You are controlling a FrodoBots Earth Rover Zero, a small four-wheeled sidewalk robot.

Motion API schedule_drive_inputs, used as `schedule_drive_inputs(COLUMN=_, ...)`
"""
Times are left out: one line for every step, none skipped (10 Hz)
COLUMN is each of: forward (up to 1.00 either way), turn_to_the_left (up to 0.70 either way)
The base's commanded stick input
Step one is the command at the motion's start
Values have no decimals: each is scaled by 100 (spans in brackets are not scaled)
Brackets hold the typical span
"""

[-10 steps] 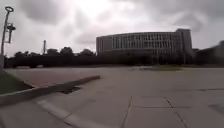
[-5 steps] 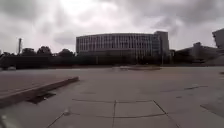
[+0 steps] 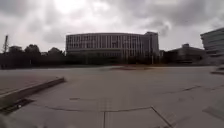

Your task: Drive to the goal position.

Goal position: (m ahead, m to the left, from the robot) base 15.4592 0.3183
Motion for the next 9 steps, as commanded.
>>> schedule_drive_inputs(forward=70, turn_to_the_left=0)
schedule_drive_inputs(forward=70, turn_to_the_left=0)
schedule_drive_inputs(forward=70, turn_to_the_left=0)
schedule_drive_inputs(forward=70, turn_to_the_left=0)
schedule_drive_inputs(forward=70, turn_to_the_left=0)
schedule_drive_inputs(forward=70, turn_to_the_left=0)
schedule_drive_inputs(forward=70, turn_to_the_left=0)
schedule_drive_inputs(forward=70, turn_to_the_left=0)
schedule_drive_inputs(forward=70, turn_to_the_left=0)
